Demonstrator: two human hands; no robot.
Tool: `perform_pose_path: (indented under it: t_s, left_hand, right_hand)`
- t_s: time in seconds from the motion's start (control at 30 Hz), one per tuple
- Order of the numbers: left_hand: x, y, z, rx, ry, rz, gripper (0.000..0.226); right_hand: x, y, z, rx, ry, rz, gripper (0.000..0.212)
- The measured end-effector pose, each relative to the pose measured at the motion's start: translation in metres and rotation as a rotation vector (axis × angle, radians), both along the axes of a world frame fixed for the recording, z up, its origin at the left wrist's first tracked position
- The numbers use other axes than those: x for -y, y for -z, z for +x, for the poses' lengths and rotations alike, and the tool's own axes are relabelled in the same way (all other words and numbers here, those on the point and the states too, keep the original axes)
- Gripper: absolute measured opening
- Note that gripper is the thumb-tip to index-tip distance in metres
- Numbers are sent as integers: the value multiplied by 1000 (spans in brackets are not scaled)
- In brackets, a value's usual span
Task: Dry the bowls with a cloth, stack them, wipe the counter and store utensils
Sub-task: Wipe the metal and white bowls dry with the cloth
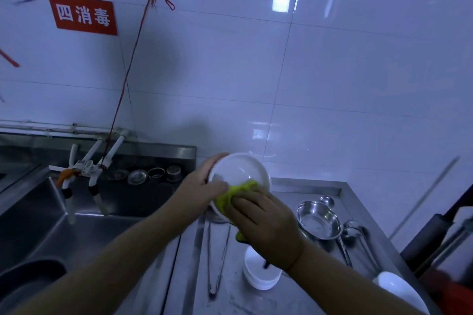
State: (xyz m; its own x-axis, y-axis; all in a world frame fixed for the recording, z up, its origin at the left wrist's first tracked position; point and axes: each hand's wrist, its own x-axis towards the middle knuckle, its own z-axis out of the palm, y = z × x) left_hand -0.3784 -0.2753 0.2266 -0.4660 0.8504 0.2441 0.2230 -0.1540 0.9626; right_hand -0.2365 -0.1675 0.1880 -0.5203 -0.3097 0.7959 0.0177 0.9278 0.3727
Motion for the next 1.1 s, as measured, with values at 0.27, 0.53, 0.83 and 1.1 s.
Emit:
perform_pose_path:
  t_s: [0.27,0.53,0.83,1.1]
  left_hand:
    - [-13,9,23,53,-177,272,26]
    - [-11,-28,-21,-242,265,-309,41]
    - [-25,18,38,110,-250,229,33]
    - [-14,4,1,-427,-41,-149,33]
  right_hand:
    - [11,8,-7,-67,10,-119,28]
    - [-38,-7,7,176,-191,257,6]
    - [9,4,-18,-96,97,-287,45]
    - [-42,0,11,212,-178,267,10]
